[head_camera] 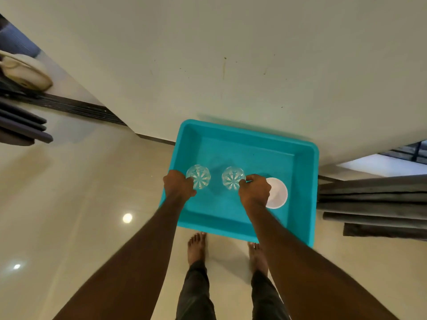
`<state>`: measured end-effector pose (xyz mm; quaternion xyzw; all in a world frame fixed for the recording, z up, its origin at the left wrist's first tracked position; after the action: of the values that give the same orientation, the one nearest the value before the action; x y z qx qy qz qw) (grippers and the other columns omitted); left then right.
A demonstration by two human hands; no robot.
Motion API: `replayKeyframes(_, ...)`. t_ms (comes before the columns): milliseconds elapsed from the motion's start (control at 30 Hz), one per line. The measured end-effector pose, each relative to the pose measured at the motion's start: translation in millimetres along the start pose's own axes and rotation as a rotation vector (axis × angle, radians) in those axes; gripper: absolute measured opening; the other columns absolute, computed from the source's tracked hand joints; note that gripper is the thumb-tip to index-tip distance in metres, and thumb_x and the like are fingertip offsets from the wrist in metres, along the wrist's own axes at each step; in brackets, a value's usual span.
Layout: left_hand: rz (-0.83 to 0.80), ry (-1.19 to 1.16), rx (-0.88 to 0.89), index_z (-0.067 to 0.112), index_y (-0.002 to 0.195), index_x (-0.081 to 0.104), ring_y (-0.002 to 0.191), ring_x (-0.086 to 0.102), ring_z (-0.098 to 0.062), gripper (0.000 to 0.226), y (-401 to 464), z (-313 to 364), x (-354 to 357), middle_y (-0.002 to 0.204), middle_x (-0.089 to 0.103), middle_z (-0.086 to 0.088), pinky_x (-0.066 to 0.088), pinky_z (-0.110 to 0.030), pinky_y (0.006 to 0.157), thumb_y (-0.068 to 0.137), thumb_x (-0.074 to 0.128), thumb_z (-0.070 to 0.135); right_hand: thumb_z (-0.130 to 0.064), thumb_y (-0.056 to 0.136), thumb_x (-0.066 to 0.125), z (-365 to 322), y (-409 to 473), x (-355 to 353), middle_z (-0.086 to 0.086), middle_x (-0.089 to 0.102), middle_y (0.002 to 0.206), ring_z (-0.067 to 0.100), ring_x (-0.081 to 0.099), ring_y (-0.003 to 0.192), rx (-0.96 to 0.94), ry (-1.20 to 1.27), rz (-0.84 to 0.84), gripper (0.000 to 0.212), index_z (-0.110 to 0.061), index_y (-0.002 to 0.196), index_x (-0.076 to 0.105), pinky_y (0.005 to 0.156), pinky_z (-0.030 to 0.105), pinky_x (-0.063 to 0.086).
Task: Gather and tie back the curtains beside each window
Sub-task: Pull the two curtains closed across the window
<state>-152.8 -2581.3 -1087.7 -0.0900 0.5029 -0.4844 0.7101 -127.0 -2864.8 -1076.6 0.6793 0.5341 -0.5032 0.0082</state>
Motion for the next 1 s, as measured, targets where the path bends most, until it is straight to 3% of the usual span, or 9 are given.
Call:
replayKeyframes(200, -0.020, 0.032, 0.038, -0.004, 0.092, 0.067, 0.069, 0.072, -0.031, 0.031, 23, 4, 8, 0.088, 0.071, -0.019, 0.059, -0.032, 0.049, 0.075, 0.082, 0.017, -0.018, 0.095, 0.064, 6, 3, 11, 0.015, 0.072, 0.120, 0.039, 0.055, 0.120, 0.032, -0.014, 0.035, 0.024, -0.010, 0.116, 0.074, 0.097, 0.040, 0.044)
replayKeyframes(333, -0.059, 0.017, 0.052, -0.007, 0.085, 0.067, 0.064, 0.070, -0.031, 0.027, 30, 6, 17, 0.079, 0.071, -0.018, 0.055, -0.032, 0.048, 0.076, 0.081, 0.014, -0.018, 0.096, 0.064, 13, 3, 14, 0.017, 0.072, 0.119, 0.040, 0.054, 0.120, 0.051, -0.025, 0.055, 0.025, -0.009, 0.118, 0.073, 0.098, 0.040, 0.044)
replayKeyframes(533, -0.071, -0.003, 0.053, -0.007, 0.084, 0.064, 0.069, 0.073, -0.037, 0.045, 45, 0, 31, 0.083, 0.071, -0.025, 0.062, -0.047, 0.058, 0.059, 0.080, 0.027, -0.019, 0.096, 0.064, 19, 9, 20, 0.017, 0.074, 0.112, 0.041, 0.057, 0.117, 0.068, 0.001, 0.079, 0.023, -0.010, 0.114, 0.075, 0.096, 0.041, 0.046)
replayKeyframes(733, -0.104, -0.012, 0.018, -0.008, 0.082, 0.065, 0.068, 0.074, -0.034, 0.036, 47, -13, 38, 0.082, 0.073, -0.024, 0.062, -0.050, 0.059, 0.067, 0.085, 0.017, -0.019, 0.097, 0.063, 15, 16, 23, 0.015, 0.073, 0.118, 0.037, 0.059, 0.116, 0.066, -0.015, 0.086, 0.023, -0.011, 0.116, 0.075, 0.096, 0.038, 0.046)
replayKeyframes(833, -0.087, -0.064, -0.002, -0.001, 0.066, 0.058, 0.062, 0.074, -0.033, 0.029, 45, -18, 39, 0.072, 0.070, -0.021, 0.062, -0.052, 0.056, 0.075, 0.082, 0.012, -0.021, 0.097, 0.064, 15, 18, 27, 0.014, 0.073, 0.118, 0.036, 0.059, 0.116, 0.068, -0.012, 0.065, 0.024, -0.012, 0.116, 0.075, 0.096, 0.038, 0.046)
replayKeyframes(900, -0.078, -0.076, 0.001, 0.005, 0.062, 0.053, 0.062, 0.074, -0.033, 0.032, 43, -16, 38, 0.068, 0.066, -0.016, 0.062, -0.043, 0.052, 0.079, 0.080, 0.012, -0.024, 0.096, 0.066, 16, 18, 30, 0.014, 0.074, 0.115, 0.036, 0.061, 0.115, 0.061, -0.005, 0.055, 0.025, -0.012, 0.115, 0.076, 0.097, 0.038, 0.047)
replayKeyframes(1000, -0.095, -0.073, 0.007, -0.004, 0.078, 0.062, 0.058, 0.072, -0.030, 0.029, 38, -11, 37, 0.080, 0.069, -0.018, 0.047, -0.021, 0.034, 0.087, 0.077, 0.019, -0.028, 0.095, 0.067, 19, 15, 32, 0.014, 0.075, 0.112, 0.037, 0.062, 0.115, 0.062, -0.002, 0.055, 0.028, -0.011, 0.116, 0.075, 0.098, 0.039, 0.048)
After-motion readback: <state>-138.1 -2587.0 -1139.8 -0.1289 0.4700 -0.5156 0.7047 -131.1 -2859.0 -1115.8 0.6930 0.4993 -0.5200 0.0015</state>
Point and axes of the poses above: each hand's wrist, its own y-axis towards the middle knuckle, its own x-axis out of the palm, z = x × y, the point moved 9 cm from there along y, towards the middle knuckle
